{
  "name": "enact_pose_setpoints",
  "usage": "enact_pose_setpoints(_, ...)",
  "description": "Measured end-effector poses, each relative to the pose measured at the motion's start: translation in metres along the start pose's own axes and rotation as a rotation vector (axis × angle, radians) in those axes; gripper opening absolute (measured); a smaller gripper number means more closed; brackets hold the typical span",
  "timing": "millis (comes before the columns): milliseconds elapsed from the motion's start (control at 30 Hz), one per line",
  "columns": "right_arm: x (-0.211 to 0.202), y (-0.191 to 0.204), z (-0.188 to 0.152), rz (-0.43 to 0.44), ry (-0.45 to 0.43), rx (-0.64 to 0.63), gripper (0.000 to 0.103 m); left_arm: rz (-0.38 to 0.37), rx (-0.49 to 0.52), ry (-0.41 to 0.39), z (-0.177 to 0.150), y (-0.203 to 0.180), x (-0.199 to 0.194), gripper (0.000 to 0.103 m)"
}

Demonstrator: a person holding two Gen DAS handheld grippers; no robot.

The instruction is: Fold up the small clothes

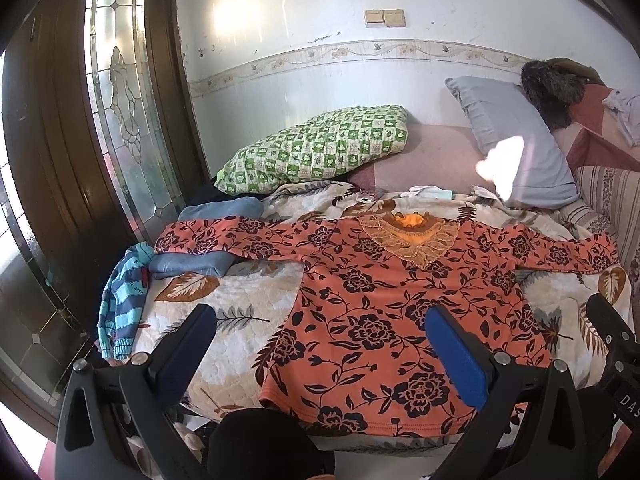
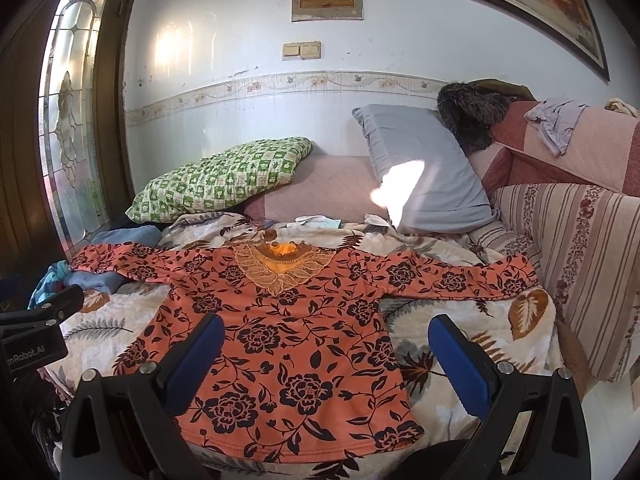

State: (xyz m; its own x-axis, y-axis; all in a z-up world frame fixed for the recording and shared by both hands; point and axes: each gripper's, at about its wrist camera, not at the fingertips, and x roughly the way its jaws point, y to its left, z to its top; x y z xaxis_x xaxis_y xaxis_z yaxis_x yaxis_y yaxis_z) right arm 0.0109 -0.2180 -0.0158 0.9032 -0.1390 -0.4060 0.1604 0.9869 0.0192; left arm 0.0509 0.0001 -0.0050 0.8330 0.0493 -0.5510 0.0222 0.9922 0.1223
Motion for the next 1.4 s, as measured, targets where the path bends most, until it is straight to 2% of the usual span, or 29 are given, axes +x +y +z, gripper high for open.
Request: enact_pose_setpoints(1400, 0.01, 0.002, -0.008, 0.007, 0.049, 0.006, 0.103, 0.015, 0.004, 0.034, -0.004, 0.002, 0.015, 0.103)
